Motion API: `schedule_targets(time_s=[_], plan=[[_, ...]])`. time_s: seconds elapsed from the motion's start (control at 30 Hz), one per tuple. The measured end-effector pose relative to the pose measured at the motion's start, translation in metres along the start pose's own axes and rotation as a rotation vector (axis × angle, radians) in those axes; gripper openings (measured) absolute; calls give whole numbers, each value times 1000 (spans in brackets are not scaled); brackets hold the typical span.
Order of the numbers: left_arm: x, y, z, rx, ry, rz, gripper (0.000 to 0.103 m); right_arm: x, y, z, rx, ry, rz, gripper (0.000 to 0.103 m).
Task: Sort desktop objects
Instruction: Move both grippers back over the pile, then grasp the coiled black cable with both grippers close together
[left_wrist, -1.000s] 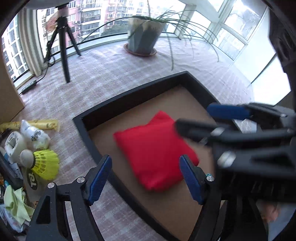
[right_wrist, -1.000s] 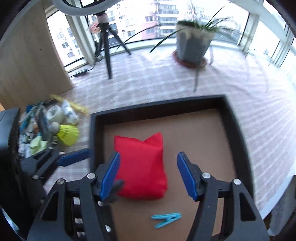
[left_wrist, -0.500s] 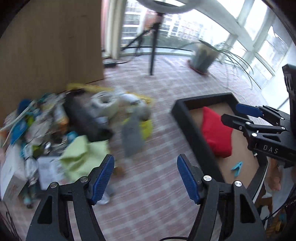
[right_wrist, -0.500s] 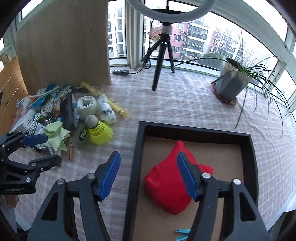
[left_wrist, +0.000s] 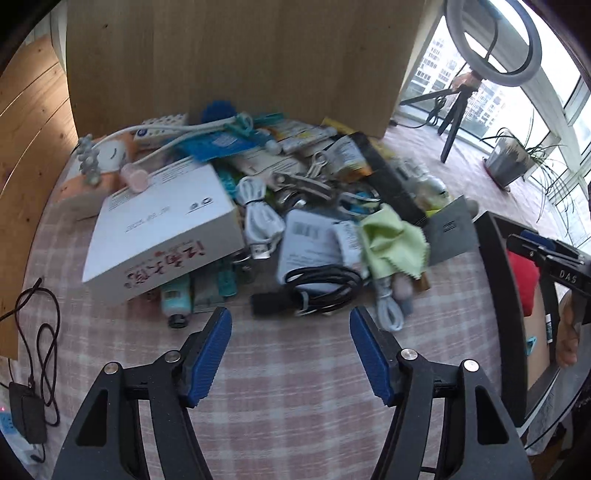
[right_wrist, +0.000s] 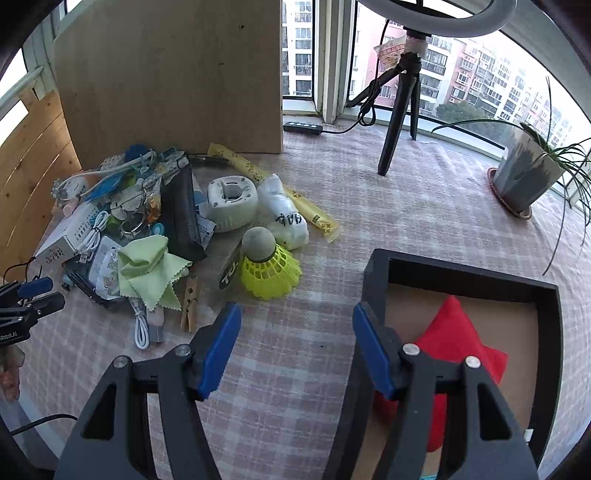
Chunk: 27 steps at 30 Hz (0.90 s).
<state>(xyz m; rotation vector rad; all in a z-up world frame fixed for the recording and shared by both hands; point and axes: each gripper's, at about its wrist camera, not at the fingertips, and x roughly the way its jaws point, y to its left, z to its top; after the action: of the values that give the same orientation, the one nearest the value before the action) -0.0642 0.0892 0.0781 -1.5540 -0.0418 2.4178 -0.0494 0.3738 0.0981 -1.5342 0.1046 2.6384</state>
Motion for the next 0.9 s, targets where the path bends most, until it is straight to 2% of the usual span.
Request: schedule_targets(time_s=[0.1,0.23,0.4,0.53,0.63,0.77,0.9], plan=[[1,2,2,10,11,-4,60,4,2,4,10,11,16,61],[-5,-6,14,38,-15,-21,60,6,5,9,33,29,64,58],[2,-15,14,111,-5,-59,60,2,33,8,-26,47,141,52],[11,-11,1,67,18,-105,50,5,70,14,-80,67,236,50],[11,-12,-4,26,14,-153,49,12,102,22,-135,96,298,48],[14,-18,-2,11,4,-193,49,27,141,32,-209,138,334,43],[17,-21,3,-22,-12,-236,49,46,164,40,-218,200,381,32]])
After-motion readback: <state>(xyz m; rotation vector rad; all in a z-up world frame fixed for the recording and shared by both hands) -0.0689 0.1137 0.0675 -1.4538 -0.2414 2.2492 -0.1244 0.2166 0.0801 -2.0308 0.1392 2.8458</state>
